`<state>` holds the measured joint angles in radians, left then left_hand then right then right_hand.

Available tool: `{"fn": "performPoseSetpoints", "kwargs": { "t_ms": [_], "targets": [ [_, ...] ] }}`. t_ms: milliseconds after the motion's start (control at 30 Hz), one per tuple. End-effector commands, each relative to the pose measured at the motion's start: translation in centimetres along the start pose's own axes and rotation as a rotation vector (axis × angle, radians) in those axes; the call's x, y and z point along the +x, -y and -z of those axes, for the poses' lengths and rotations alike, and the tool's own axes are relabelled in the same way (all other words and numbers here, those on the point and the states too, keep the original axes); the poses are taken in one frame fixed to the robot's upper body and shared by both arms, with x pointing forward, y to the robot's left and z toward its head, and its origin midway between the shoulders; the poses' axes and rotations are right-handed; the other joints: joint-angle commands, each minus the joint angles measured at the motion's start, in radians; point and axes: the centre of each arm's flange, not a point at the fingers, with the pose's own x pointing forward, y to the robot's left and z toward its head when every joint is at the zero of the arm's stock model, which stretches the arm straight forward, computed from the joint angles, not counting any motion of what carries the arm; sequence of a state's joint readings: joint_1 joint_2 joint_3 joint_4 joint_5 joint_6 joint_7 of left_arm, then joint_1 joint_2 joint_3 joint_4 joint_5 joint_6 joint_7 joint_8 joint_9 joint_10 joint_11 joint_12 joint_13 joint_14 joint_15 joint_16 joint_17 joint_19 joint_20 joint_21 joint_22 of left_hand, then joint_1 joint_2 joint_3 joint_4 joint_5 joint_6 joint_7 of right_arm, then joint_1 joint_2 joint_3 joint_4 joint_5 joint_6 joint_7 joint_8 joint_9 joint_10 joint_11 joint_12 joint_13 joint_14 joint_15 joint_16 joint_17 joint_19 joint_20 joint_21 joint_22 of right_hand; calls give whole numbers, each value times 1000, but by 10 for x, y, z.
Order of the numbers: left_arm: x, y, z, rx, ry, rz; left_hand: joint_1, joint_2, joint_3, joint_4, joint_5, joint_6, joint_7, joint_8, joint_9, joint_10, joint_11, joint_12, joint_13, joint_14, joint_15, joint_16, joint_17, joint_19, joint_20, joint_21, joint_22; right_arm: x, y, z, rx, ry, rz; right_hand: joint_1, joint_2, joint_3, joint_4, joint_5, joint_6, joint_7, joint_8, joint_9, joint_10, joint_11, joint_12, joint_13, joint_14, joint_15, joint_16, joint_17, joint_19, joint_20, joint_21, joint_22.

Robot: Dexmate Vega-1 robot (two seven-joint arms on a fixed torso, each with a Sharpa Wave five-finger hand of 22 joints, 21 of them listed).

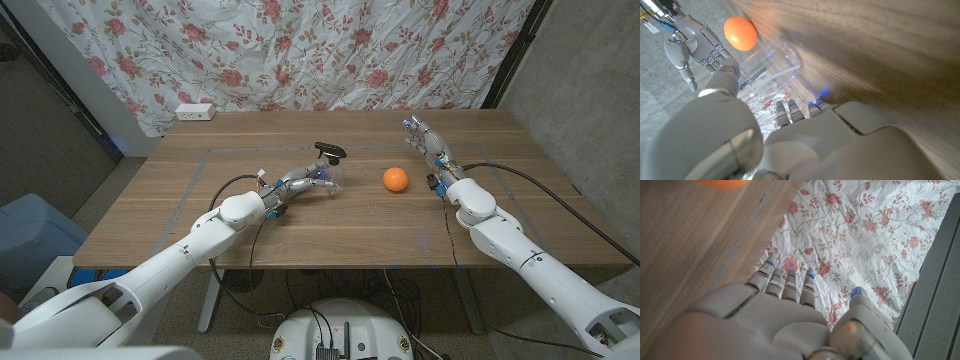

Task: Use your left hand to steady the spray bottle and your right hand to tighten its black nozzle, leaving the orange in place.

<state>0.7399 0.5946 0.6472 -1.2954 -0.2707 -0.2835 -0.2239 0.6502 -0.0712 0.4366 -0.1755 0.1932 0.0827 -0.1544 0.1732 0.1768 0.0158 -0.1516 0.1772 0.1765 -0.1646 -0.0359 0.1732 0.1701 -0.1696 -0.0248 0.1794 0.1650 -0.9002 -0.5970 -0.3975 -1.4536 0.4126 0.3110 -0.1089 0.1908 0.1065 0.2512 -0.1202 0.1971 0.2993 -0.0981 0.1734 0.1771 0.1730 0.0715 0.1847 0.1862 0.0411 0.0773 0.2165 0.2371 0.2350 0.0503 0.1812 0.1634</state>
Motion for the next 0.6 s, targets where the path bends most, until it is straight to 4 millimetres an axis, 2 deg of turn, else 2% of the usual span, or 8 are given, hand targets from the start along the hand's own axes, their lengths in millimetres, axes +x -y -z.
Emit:
{"fn": "performPoseSetpoints", "kwargs": {
  "t_ms": [33,200,333,400,600],
  "targets": [
    [-5,-5,-5,-10,6,22,-10,-26,-10,6,-2,-35,5,1,1,-29,1,1,3,-38,-3,-2,3,-49,0,-1,6,-2,2,4,3,-6,1,-19,-22,-9,-1,-2,-42,2,-8,1,-9,0,3,0,-10,20,-7,-2,-1,8,2,2],
    [-10,-5,-8,-10,16,17,-29,-42,-20,10,-4,-74,15,-2,1,-65,4,-1,2,-69,5,-3,3,-71,0,-2,7,-6,3,6,15,-14,12,-22,-28,-11,-2,-2,-50,3,-5,1,-15,1,2,0,-17,19,-10,-3,-6,11,0,2],
    [-14,-7,-11,-16,26,8,-34,-44,-21,11,-4,-89,20,-2,0,-83,5,-3,2,-77,12,-2,3,-78,-3,-2,7,-9,4,9,29,-14,23,-25,-31,-13,-3,-2,-56,7,-3,1,-24,1,0,0,-24,21,-12,-4,-16,10,-3,3],
    [-15,-8,-12,-18,32,5,-39,-43,-21,13,-4,-110,33,-2,0,-104,16,-4,2,-92,18,-3,3,-90,-7,-3,7,-11,4,11,38,-15,28,-28,-33,-14,-3,-2,-64,8,-3,1,-32,1,-2,0,-29,23,-13,-4,-20,11,-3,3],
    [-21,-11,-17,-20,45,-20,-49,-41,-22,16,-4,-124,37,0,0,-117,18,0,2,-104,23,-1,3,-103,-12,-3,7,-14,4,15,55,-21,25,-36,-39,-18,-2,-2,-82,18,-3,1,-42,1,-3,0,-39,22,-15,-4,-28,11,-3,3]
  ]
}}
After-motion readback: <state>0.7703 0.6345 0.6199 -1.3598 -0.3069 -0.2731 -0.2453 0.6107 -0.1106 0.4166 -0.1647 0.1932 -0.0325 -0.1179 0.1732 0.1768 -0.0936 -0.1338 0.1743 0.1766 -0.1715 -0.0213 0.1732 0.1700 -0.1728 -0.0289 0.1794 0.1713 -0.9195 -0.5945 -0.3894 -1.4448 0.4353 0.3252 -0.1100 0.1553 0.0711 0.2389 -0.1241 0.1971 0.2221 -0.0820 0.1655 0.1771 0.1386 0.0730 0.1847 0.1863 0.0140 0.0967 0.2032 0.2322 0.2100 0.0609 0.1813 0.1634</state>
